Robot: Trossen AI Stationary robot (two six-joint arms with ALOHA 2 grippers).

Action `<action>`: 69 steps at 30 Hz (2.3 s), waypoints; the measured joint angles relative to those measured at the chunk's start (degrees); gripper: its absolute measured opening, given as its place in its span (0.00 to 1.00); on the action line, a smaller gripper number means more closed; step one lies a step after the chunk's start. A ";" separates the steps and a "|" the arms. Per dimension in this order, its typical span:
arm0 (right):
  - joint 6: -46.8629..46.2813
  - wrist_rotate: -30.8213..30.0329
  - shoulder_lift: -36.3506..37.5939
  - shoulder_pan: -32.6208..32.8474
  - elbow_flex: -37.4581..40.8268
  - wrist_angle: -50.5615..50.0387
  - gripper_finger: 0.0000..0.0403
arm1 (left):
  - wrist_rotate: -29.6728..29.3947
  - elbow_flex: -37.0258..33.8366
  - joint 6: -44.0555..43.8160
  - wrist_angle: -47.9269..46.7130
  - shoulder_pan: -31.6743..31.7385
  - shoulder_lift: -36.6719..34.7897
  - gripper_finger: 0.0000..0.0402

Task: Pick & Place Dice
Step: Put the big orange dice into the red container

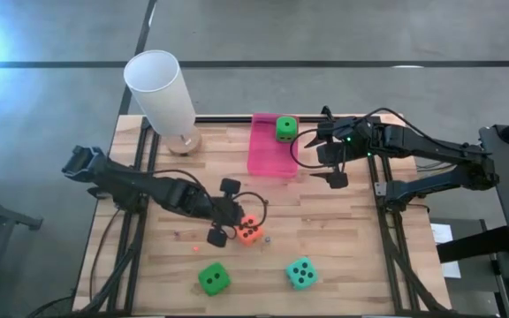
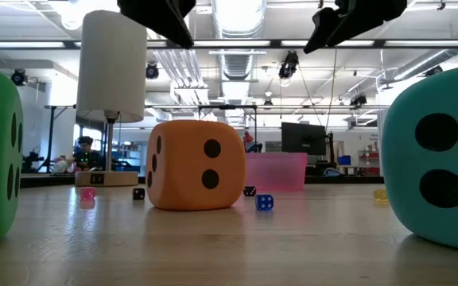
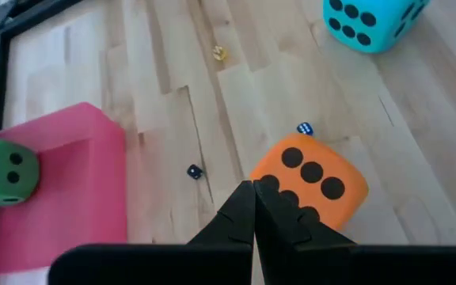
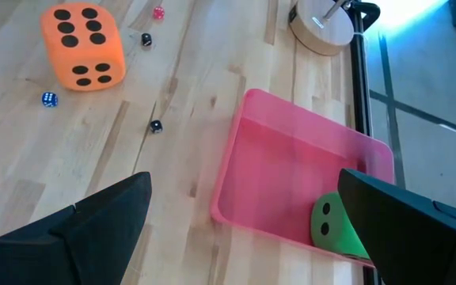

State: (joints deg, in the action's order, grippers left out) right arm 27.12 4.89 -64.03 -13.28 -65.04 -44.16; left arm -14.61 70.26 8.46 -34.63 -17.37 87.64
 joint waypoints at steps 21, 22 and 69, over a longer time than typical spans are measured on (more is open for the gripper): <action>-0.05 0.00 -0.02 0.00 0.00 0.00 0.99 | 6.71 -0.10 5.73 0.24 -0.17 0.28 0.03; -0.02 0.00 -0.02 0.00 0.00 0.00 0.99 | 6.72 -0.09 6.07 0.28 -0.17 0.64 0.05; -0.01 -0.01 -0.04 0.02 0.00 0.00 0.99 | 14.71 6.26 21.78 -4.56 3.88 14.70 0.99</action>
State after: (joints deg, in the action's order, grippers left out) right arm 27.11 4.87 -64.07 -13.26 -65.04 -44.16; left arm 0.10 76.52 30.24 -39.19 -13.48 102.34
